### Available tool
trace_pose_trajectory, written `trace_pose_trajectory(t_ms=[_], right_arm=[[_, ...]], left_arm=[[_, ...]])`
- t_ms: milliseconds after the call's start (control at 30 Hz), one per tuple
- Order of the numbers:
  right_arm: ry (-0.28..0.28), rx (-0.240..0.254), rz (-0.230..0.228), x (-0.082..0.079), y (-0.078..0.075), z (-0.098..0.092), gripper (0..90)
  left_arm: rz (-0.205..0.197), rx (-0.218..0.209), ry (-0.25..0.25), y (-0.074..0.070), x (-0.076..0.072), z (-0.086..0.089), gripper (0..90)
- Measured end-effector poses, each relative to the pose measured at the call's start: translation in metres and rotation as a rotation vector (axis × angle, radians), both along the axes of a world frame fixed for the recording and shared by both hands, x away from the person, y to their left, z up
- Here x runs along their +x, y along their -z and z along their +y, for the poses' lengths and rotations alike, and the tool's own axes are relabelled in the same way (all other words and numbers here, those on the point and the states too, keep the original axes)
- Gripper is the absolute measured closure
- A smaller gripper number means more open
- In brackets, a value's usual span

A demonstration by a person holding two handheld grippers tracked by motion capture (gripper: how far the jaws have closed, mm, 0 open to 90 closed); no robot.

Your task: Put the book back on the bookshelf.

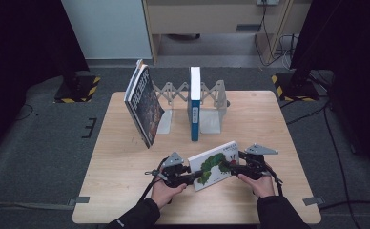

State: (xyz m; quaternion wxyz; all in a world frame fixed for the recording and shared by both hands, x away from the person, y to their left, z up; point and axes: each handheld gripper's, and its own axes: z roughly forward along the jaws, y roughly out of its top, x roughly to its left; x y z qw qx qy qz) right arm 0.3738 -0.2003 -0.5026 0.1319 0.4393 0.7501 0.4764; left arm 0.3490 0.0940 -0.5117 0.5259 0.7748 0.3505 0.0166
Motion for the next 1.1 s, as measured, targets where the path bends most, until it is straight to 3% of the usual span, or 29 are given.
trace_pose_trajectory(t_ms=[300,567,800,1100], right_arm=[[-0.019,-0.008,0.002,-0.001,0.001,0.002,29.6],[-0.034,0.007,-0.005,-0.001,-0.001,0.003,27.1],[-0.04,0.027,-0.007,0.0,-0.002,0.003,26.4],[-0.046,0.094,0.033,0.0,-0.004,-0.003,23.2]], left_arm=[[0.031,0.035,0.041,0.01,0.0,-0.008,59.7],[0.066,0.02,0.052,0.007,-0.001,-0.008,69.0],[0.053,0.014,0.051,0.001,-0.001,-0.007,71.4],[0.051,0.003,0.058,-0.012,-0.005,-0.007,74.2]])
